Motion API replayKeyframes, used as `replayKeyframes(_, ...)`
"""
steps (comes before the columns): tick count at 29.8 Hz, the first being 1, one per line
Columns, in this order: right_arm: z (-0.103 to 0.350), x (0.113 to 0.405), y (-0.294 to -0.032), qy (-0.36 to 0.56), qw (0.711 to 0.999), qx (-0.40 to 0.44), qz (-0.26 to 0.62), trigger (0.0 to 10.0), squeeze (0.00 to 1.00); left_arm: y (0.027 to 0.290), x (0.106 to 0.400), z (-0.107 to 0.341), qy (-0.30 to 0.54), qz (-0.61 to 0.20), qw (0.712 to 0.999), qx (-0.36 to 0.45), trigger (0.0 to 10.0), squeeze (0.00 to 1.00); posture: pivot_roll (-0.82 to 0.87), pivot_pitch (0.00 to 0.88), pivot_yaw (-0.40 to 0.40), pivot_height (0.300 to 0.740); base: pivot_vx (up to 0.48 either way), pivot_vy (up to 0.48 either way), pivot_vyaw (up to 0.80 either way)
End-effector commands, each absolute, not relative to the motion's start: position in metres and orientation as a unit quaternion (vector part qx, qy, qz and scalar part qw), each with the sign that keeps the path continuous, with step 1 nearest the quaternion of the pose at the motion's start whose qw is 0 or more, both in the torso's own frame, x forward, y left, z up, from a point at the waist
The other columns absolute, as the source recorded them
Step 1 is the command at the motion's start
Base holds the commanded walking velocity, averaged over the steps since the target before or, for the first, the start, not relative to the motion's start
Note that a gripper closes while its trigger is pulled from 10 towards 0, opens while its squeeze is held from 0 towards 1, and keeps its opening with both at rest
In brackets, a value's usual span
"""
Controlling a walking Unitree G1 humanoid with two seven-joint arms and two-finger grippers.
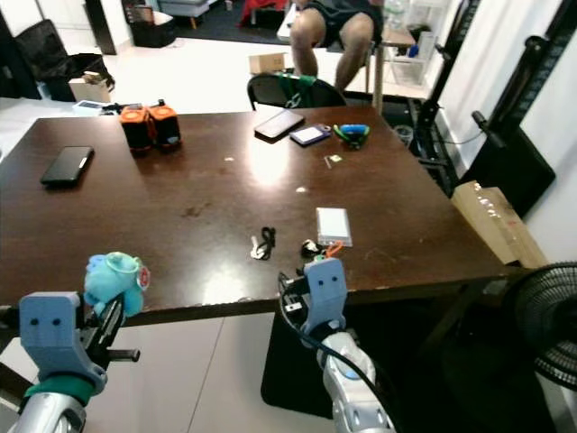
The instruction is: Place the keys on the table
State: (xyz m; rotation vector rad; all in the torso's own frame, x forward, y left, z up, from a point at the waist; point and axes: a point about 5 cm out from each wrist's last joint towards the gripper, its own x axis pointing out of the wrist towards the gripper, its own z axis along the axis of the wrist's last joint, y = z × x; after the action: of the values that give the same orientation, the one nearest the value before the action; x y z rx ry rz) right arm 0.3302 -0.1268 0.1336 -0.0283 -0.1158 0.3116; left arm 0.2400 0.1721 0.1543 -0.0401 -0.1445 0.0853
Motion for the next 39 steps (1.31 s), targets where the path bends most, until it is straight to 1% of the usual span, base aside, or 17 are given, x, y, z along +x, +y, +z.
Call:
replayKeyframes(1,0.129,0.329,-0.127,-0.048,0.987,-0.007,0.154,10.0,0.0,0.174,0.239,0.156,-0.078,0.046,0.996,-0.019,10.0,0.0,-0.11,0.102,0.111,0.74,0.304,0.0,0.0)
replayKeyframes(19,0.13,0.331,-0.125,-0.05,0.986,-0.007,0.158,10.0,0.0,0.174,0.239,0.157,-0.08,0.044,0.995,-0.027,10.0,0.0,-0.11,0.099,0.106,0.74,0.31,0.0,0.0)
replayKeyframes(27,0.13,0.331,-0.125,-0.049,0.986,-0.007,0.159,10.0,0.0,0.175,0.239,0.155,-0.078,0.046,0.995,-0.03,10.0,0.0,-0.11,0.097,0.108,0.74,0.0,0.0,0.0)
replayKeyframes(29,0.13,0.331,-0.125,-0.049,0.986,-0.007,0.159,10.0,0.0,0.175,0.239,0.155,-0.077,0.035,0.996,-0.034,10.0,0.0,-0.11,0.097,0.111,0.74,0.0,0.0,0.0)
replayKeyframes(30,0.13,0.331,-0.125,-0.049,0.986,-0.007,0.161,10.0,0.0,0.172,0.239,0.155,-0.073,0.011,0.997,-0.031,10.0,0.0,-0.11,0.097,0.111,0.74,0.0,0.0,0.0)
replayKeyframes(32,0.13,0.331,-0.125,-0.049,0.986,-0.007,0.161,10.0,0.0,0.172,0.239,0.155,-0.073,0.011,0.997,-0.031,10.0,0.0,-0.11,0.097,0.111,0.74,0.0,0.0,0.0)
replayKeyframes(33,0.13,0.331,-0.124,-0.049,0.985,-0.007,0.165,10.0,0.0,0.168,0.238,0.153,-0.061,-0.026,0.998,-0.02,10.0,0.0,-0.11,0.097,0.111,0.74,0.0,0.0,0.0)
replayKeyframes(36,0.13,0.331,-0.124,-0.049,0.985,-0.007,0.165,10.0,0.0,0.168,0.238,0.153,-0.061,-0.026,0.998,-0.02,10.0,0.0,-0.11,0.097,0.111,0.74,0.0,0.0,0.0)
replayKeyframes(37,0.13,0.33,-0.124,-0.048,0.984,-0.007,0.17,10.0,0.0,0.162,0.235,0.148,-0.04,-0.081,0.996,0.014,10.0,0.0,-0.11,0.097,0.111,0.74,0.0,0.0,0.0)
replayKeyframes(39,0.13,0.33,-0.124,-0.048,0.984,-0.007,0.17,10.0,0.0,0.162,0.235,0.148,-0.04,-0.081,0.996,0.014,10.0,0.0,-0.11,0.097,0.111,0.74,0.0,0.0,0.0)
